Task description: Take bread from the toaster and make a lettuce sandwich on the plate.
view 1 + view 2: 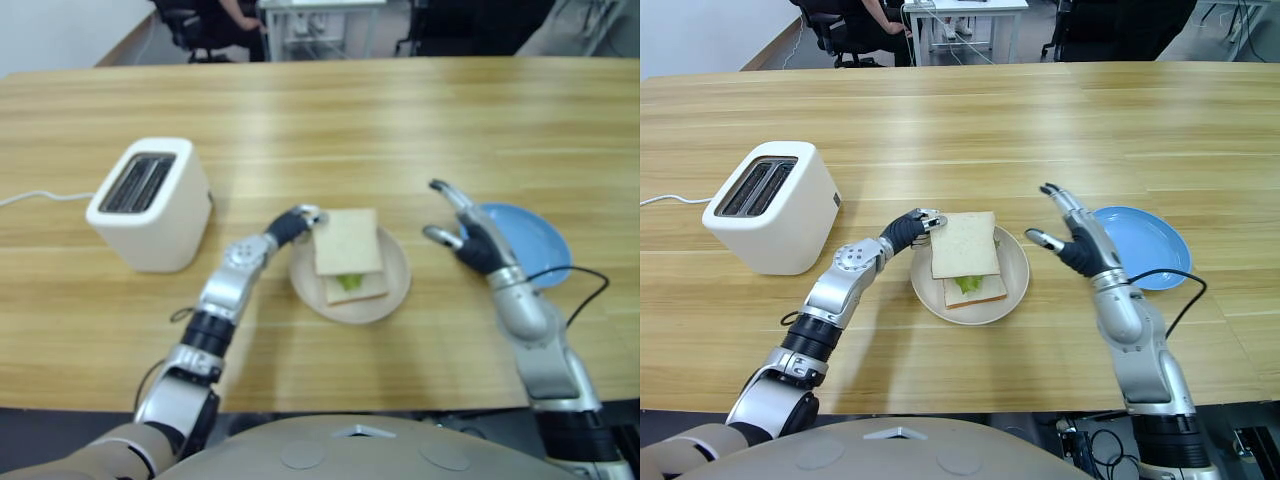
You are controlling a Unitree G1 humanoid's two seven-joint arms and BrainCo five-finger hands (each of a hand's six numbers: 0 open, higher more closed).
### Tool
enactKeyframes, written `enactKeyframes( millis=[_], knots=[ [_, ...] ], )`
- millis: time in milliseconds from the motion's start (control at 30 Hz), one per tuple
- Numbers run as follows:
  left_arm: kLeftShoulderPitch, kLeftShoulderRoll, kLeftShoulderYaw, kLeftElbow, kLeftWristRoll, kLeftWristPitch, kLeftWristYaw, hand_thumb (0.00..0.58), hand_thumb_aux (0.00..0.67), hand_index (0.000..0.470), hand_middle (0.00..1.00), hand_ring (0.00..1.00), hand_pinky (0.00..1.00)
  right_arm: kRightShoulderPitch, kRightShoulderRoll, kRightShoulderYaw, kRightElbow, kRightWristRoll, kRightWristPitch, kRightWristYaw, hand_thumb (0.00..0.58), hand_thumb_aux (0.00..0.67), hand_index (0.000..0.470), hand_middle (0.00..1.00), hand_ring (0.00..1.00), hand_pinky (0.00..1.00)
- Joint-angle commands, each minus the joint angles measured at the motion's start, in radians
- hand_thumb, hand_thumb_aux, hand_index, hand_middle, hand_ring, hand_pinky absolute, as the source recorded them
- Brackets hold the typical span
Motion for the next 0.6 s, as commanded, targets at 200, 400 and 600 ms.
enactKeyframes(
  millis=[200, 400, 600],
  knots=[
    [-0.004, 0.004, -0.057, 0.088, 0.107, -0.039, 0.052, 0.580, 0.670, 0.460, 1.00, 1.00, 1.00, -0.006, -0.023, 0.152, -0.006, -0.186, -0.056, -0.001, 0.000, 0.000, 0.000, 0.00, 0.00, 0.00],
    [-0.027, 0.002, -0.071, 0.182, 0.159, -0.080, 0.077, 0.580, 0.670, 0.460, 1.00, 1.00, 1.00, -0.016, -0.041, 0.249, -0.009, -0.307, -0.076, 0.009, 0.000, 0.000, 0.000, 0.00, 0.00, 0.00],
    [-0.050, -0.016, -0.072, 0.295, 0.184, -0.124, 0.102, 0.580, 0.670, 0.460, 1.00, 1.00, 1.00, -0.034, -0.072, 0.330, 0.029, -0.427, -0.088, 0.010, 0.000, 0.000, 0.000, 0.00, 0.00, 0.00]
  ],
)
